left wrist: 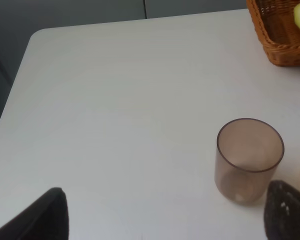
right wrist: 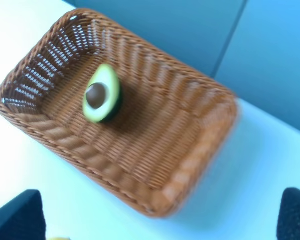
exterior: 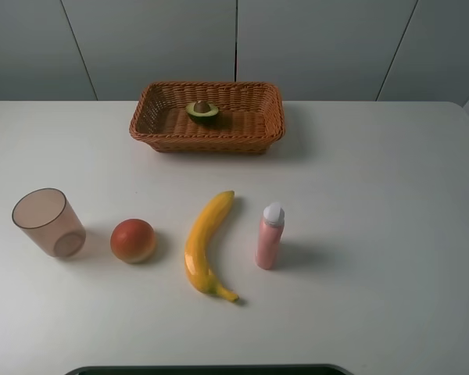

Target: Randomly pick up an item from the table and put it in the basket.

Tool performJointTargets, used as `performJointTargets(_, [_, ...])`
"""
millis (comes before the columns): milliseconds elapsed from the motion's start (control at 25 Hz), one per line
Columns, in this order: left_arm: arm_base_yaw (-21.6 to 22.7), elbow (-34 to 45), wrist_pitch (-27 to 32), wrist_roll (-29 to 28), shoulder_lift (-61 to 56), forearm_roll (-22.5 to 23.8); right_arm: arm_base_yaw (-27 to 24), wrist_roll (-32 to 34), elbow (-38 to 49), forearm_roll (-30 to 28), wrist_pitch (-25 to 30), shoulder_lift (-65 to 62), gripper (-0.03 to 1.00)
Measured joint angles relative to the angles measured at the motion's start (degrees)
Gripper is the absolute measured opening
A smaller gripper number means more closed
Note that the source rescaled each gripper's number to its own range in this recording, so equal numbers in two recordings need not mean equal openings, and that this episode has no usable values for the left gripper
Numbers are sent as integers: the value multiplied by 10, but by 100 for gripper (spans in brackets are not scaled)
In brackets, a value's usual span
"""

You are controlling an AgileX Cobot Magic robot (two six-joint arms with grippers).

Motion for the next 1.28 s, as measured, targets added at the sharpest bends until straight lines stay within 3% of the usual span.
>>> performJointTargets(200, [0, 0, 0, 0, 0, 0, -29, 10, 78, -24, 47, -179, 99])
performJointTargets(440, [0, 0, 0, 0, 0, 0, -46, 16, 236, -51, 49, -430, 99])
performJointTargets(840, [0, 0, 0, -1, 0, 0, -47, 19, 487, -6, 60, -800, 100])
performJointTargets(1040, [0, 0, 0, -1, 0, 0, -47, 42, 586, 2, 60, -913, 100])
performJointTargets(1280, [0, 0, 0, -1, 0, 0, -47, 49, 641, -3, 47, -918, 100])
